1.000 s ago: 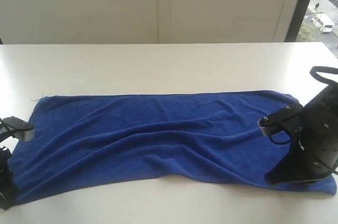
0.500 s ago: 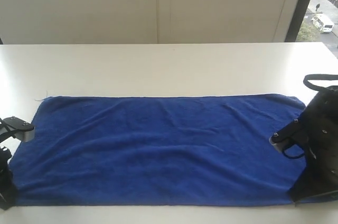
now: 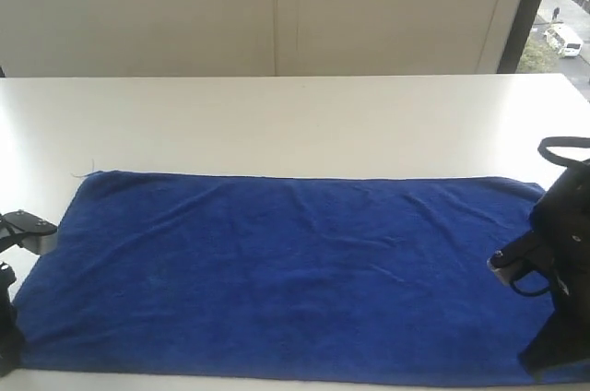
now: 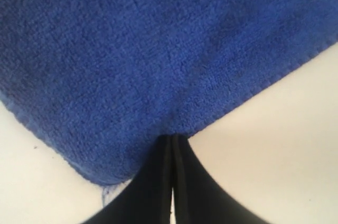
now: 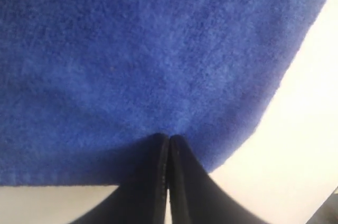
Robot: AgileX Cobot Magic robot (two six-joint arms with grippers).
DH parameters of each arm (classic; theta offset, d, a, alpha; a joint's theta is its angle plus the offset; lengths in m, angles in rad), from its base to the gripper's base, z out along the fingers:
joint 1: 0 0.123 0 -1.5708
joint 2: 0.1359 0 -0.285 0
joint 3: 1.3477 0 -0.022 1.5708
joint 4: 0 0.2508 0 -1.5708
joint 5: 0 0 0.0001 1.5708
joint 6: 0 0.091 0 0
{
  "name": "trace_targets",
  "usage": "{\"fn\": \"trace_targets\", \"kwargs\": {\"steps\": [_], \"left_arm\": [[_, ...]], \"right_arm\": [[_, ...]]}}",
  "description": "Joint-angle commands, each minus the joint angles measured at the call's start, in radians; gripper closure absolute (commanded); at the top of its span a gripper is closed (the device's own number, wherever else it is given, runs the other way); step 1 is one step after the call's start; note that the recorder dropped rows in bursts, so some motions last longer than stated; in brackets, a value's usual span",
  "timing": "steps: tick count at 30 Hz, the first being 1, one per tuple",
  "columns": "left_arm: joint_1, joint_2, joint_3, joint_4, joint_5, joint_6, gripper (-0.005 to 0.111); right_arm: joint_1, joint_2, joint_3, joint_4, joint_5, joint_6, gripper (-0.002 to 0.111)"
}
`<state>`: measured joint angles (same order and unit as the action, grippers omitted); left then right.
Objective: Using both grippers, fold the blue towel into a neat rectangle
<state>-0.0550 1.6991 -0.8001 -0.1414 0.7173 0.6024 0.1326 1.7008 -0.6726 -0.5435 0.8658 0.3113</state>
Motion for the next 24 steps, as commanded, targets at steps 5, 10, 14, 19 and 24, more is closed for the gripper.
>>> {"fn": "trace_targets", "kwargs": {"steps": [5,10,14,19,24], "left_arm": [[0.000,-0.066,-0.045,-0.068,0.096,-0.005,0.107],[0.000,-0.108,-0.093,-0.145,0.114,0.002,0.107],[0.000,-0.134,-0.140,-0.243,0.032,0.060,0.107],[0.000,-0.124,-0.192,-0.289,-0.154,0.067,0.107],[0.000,-0.014,-0.322,-0.289,-0.235,0.070,0.107]], "right_arm": [[-0.005,-0.133,-0.058,0.006,-0.053,0.001,0.108],[-0.005,-0.160,-0.112,-0.007,-0.074,0.001,0.108],[-0.005,-0.162,-0.174,-0.019,-0.138,-0.001,0.108],[-0.089,-0.134,-0.304,0.005,-0.236,-0.031,0.108],[-0.237,0.011,-0.470,0.250,-0.237,-0.311,0.108]]}}
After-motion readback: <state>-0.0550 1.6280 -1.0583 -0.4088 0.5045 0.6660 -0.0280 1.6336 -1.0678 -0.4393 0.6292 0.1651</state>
